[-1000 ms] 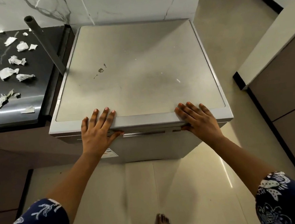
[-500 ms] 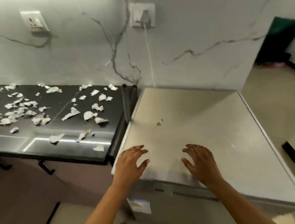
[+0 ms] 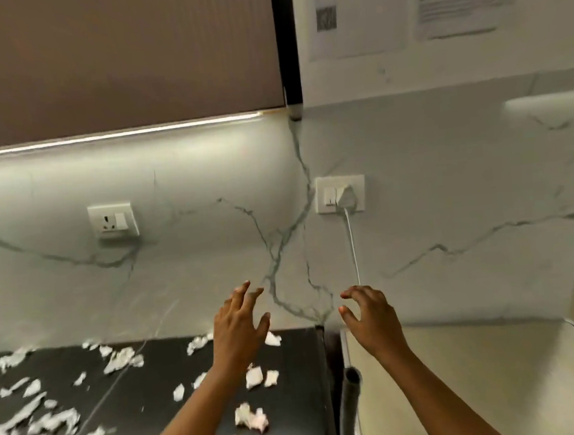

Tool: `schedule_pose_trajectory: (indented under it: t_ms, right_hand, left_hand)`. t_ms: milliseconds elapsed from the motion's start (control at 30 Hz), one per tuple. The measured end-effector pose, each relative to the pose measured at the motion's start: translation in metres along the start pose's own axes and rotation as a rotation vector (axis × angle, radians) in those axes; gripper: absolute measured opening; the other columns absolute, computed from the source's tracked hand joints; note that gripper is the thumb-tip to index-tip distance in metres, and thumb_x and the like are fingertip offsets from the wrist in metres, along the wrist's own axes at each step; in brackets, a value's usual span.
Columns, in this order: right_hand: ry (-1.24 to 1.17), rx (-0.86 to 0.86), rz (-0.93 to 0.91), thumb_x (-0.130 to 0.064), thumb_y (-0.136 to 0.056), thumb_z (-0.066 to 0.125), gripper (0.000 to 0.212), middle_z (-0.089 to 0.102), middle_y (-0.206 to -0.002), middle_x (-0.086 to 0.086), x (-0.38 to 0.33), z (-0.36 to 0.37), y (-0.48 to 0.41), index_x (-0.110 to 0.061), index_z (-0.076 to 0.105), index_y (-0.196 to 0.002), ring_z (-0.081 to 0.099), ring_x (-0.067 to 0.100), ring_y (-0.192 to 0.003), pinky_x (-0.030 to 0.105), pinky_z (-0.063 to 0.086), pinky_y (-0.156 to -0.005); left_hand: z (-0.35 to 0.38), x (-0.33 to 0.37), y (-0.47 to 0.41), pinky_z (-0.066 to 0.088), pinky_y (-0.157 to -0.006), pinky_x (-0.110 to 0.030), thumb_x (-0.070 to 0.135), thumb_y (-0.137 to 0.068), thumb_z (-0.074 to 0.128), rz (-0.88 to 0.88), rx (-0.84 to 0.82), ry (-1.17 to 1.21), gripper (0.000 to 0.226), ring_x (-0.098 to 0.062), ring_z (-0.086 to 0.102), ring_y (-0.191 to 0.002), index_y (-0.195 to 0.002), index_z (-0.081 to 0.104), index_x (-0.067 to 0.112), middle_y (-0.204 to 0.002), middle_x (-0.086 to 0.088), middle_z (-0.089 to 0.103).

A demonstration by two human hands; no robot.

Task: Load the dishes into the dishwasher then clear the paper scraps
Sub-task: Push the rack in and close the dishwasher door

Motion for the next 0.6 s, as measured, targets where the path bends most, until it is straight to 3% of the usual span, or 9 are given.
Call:
schedule_pose_trajectory:
  t_ms: [167, 300, 500, 600]
  right_hand:
    - [0.15, -0.098, 0.014, -0.035, -0.093, 0.051, 0.045, 0.038, -0.145, -0.001, -0.023, 0.018, -0.091, -0.02, 0.044, -0.135, 0.037, 0.02, -0.13, 0.032, 0.037, -0.1]
    - [0.219, -0.136, 0.023, -0.035, -0.093, 0.049, 0.059, 0.016, -0.157, -0.002, -0.033, 0.031, -0.139, -0.021, 0.027, -0.146, 0.024, 0.022, -0.14, 0.036, 0.034, -0.105]
    - [0.359, -0.032, 0.026, -0.035, -0.094, 0.049, 0.073, 0.003, -0.159, 0.004, -0.037, 0.035, -0.181, -0.019, 0.007, -0.151, 0.014, 0.024, -0.144, 0.039, 0.033, -0.108]
    - [0.377, 0.033, 0.06, -0.034, -0.093, 0.05, 0.081, -0.005, -0.159, 0.007, -0.031, 0.038, -0.193, -0.016, -0.004, -0.151, 0.004, 0.024, -0.146, 0.041, 0.023, -0.115]
  left_hand:
    - [0.022, -0.022, -0.097, 0.032, -0.11, -0.043, 0.036, -0.089, 0.058, 0.027, -0.061, -0.07, 0.06, -0.027, 0.03, -0.142, -0.145, 0.038, 0.024, -0.156, -0.004, 0.028]
    - [0.042, -0.036, -0.152, 0.018, -0.116, -0.047, 0.038, -0.091, 0.053, 0.041, -0.14, -0.159, 0.075, -0.025, 0.006, -0.148, -0.153, 0.013, 0.026, -0.161, -0.002, 0.003]
    - [0.064, -0.06, -0.194, 0.01, -0.118, -0.052, 0.044, -0.092, 0.048, 0.081, -0.179, -0.245, 0.086, -0.023, -0.014, -0.147, -0.148, -0.018, 0.035, -0.153, 0.006, -0.031]
    - [0.075, -0.067, -0.194, 0.001, -0.118, -0.052, 0.05, -0.095, 0.039, 0.086, -0.162, -0.265, 0.082, -0.019, -0.026, -0.142, -0.143, -0.026, 0.039, -0.149, 0.007, -0.038]
Point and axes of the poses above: each hand's wrist, its own y-axis away from the middle knuckle, its own z-axis out of the palm, x = y × z, the point moved 5 cm from there along -y, towards the middle knuckle
